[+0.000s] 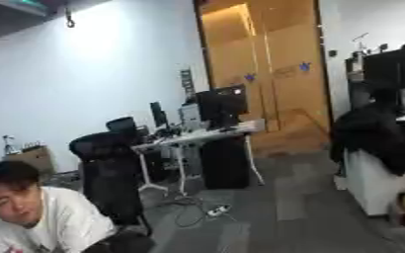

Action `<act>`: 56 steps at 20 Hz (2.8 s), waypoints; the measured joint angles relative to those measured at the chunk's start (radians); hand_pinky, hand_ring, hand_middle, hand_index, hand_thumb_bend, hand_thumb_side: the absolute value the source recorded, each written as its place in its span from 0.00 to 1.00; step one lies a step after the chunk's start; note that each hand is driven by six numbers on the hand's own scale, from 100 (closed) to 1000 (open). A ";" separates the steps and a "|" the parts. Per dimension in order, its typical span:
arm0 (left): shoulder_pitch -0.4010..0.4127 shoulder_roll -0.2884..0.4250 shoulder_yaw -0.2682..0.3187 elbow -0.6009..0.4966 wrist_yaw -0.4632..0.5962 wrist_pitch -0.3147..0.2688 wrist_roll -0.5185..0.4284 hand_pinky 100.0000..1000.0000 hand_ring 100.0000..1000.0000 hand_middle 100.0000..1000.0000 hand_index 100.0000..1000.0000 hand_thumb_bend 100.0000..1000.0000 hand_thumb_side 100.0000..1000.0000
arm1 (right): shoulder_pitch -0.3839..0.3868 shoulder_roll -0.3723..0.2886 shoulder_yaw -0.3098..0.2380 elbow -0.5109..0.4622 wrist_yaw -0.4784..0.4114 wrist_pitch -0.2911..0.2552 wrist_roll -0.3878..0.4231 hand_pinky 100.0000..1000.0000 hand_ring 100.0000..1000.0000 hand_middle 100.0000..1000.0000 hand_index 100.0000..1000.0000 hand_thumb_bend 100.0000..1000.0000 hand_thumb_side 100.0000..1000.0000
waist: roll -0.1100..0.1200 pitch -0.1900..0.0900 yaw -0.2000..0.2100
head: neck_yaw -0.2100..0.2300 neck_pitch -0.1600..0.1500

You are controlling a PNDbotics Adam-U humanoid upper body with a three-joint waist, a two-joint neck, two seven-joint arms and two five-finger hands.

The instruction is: Pick up objects on the table and place them in the box.

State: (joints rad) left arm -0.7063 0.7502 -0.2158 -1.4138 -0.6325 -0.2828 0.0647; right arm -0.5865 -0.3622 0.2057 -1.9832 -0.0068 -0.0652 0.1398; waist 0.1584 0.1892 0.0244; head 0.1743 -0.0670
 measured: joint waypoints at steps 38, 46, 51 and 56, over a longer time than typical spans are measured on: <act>-0.358 -0.254 -0.051 0.681 -0.415 -0.418 -0.461 1.00 0.95 0.95 1.00 1.00 0.90 | -0.019 0.028 0.023 0.000 0.035 -0.014 0.141 0.51 0.44 0.51 0.57 0.10 0.98 | 0.019 -0.004 -0.060 | 0.059 0.296; -0.370 -0.271 -0.027 0.734 -0.521 -0.436 -0.420 1.00 0.95 0.95 1.00 1.00 0.89 | -0.035 0.034 0.018 0.000 0.035 -0.001 0.124 0.51 0.44 0.50 0.57 0.10 0.98 | 0.022 0.000 -0.070 | 0.073 0.338; -0.370 -0.282 -0.022 0.759 -0.567 -0.442 -0.407 1.00 0.96 0.96 1.00 1.00 0.89 | -0.036 0.037 0.017 0.000 0.035 0.002 0.120 0.51 0.44 0.50 0.57 0.10 0.98 | 0.022 0.004 -0.073 | 0.072 0.339; -0.371 -0.282 -0.022 0.793 -0.593 -0.448 -0.424 1.00 0.97 0.97 1.00 1.00 0.89 | -0.036 0.038 0.017 0.000 0.035 0.003 0.119 0.51 0.44 0.50 0.57 0.10 0.98 | 0.022 0.005 -0.075 | 0.061 0.351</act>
State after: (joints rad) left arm -1.0773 0.4684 -0.2382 -0.6212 -1.2252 -0.7308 -0.3592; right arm -0.6225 -0.3246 0.2227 -1.9833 0.0278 -0.0617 0.2591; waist 0.1804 0.1940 -0.0503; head 0.2353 0.2837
